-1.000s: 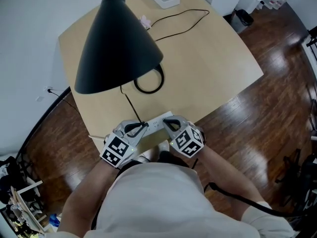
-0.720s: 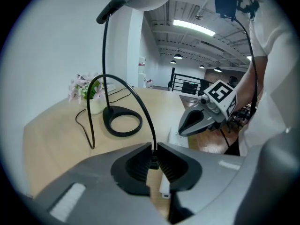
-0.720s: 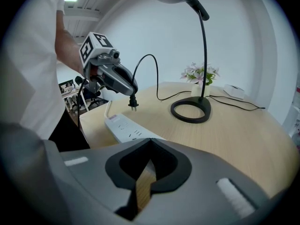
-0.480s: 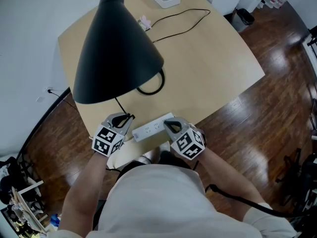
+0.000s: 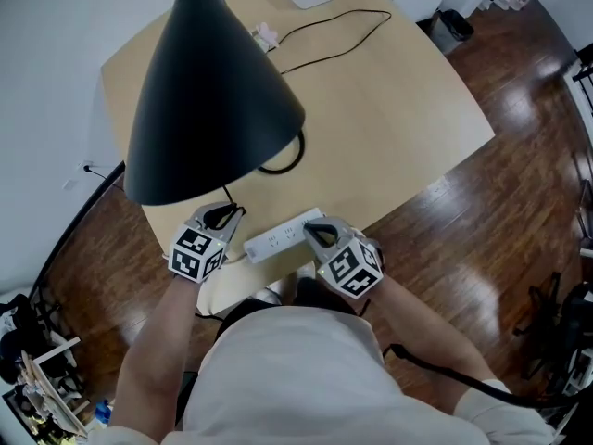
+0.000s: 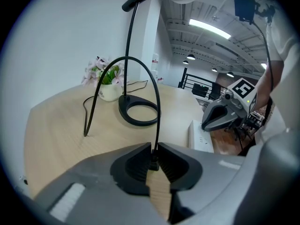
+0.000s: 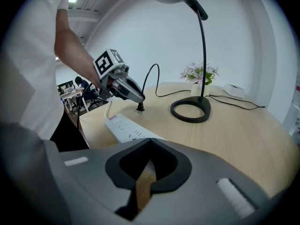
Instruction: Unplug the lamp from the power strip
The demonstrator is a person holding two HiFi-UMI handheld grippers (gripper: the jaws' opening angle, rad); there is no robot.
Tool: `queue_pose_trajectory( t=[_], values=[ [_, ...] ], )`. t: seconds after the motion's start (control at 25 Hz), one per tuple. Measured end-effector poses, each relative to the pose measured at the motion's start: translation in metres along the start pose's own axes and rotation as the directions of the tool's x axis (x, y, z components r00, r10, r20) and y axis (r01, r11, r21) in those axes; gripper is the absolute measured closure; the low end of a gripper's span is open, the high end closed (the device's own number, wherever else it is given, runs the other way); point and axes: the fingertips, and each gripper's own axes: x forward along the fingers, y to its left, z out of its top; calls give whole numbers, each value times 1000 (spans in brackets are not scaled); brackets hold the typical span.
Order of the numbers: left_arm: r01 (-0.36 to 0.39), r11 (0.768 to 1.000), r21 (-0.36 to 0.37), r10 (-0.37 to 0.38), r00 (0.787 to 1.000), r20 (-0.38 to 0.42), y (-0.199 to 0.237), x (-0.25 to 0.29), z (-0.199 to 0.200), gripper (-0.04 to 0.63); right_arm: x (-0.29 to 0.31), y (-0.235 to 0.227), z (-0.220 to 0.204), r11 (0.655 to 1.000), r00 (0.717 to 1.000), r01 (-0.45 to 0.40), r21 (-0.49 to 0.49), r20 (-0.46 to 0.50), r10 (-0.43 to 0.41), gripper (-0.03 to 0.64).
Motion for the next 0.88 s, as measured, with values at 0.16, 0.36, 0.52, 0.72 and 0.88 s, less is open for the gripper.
queue_pose_trajectory(
  t=[0.16, 0.36, 0.52, 0.72, 0.88],
  values=[
    [5, 1000, 1, -5, 1000, -5, -3, -1, 1, 486, -1, 0, 0, 1000, 1000, 0, 4, 2, 0, 609],
    [2, 1000, 16, -2, 1000, 1, -9, -4, 3, 449, -2, -1, -1, 1000, 1000, 1, -5, 2, -1, 609],
    [-10, 1000, 11, 10, 1000, 12, -7, -12, 3, 440, -2, -1, -1, 1000, 1000, 1, -10, -3, -1, 609],
    [-26, 1000, -6, 27, 999, 28, -9, -26, -2, 440, -3, -1, -3, 1000, 1000, 7, 3, 0, -7, 609],
    [-42, 999, -10, 42, 998, 52, -12, -38, -3, 440, -1, -4, -4, 1000, 1000, 7, -13, -16, -8, 609]
  ],
)
